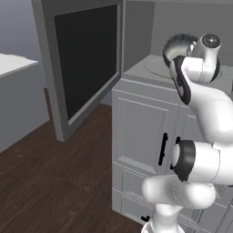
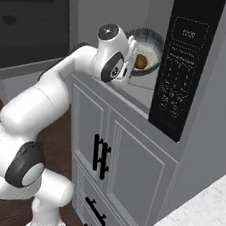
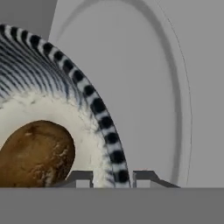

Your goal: Pick the mushroom from the sink and place it in the bowl. Then pick the bowl and place it in the microwave. Then close the microwave door and press the start button.

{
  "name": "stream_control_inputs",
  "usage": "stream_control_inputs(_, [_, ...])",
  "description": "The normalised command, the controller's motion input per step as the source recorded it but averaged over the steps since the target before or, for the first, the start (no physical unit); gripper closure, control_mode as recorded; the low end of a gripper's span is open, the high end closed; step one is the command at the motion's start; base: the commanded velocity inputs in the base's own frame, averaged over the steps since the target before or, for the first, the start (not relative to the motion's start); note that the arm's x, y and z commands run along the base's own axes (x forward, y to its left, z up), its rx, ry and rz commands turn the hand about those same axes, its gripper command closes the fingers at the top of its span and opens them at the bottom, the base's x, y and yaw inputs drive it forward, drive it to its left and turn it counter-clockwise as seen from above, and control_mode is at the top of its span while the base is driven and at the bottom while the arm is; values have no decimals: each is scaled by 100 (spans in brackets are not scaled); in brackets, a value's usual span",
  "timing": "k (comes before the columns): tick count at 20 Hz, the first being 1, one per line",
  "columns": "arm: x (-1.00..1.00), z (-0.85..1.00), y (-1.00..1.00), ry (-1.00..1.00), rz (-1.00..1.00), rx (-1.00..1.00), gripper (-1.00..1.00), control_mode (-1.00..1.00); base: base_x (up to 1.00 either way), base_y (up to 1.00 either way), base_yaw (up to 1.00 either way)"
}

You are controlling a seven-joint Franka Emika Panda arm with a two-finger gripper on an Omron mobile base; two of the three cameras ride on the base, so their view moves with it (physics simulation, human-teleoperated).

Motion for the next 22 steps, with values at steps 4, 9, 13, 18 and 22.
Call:
stream_control_inputs(4, [2, 0, 0, -21, 1, 0, -100, -100, 0, 0, 0])
stream_control_inputs(9, [0, 4, 12, -36, 6, 0, -100, -100, 0, 0, 0])
stream_control_inputs(13, [-31, 54, 20, -43, 4, 0, -100, -100, 0, 0, 0])
stream_control_inputs(18, [-72, 59, 0, -3, 4, 0, -100, -100, 0, 0, 0])
stream_control_inputs(22, [-99, 48, 1, 0, 5, 0, -100, -100, 0, 0, 0])
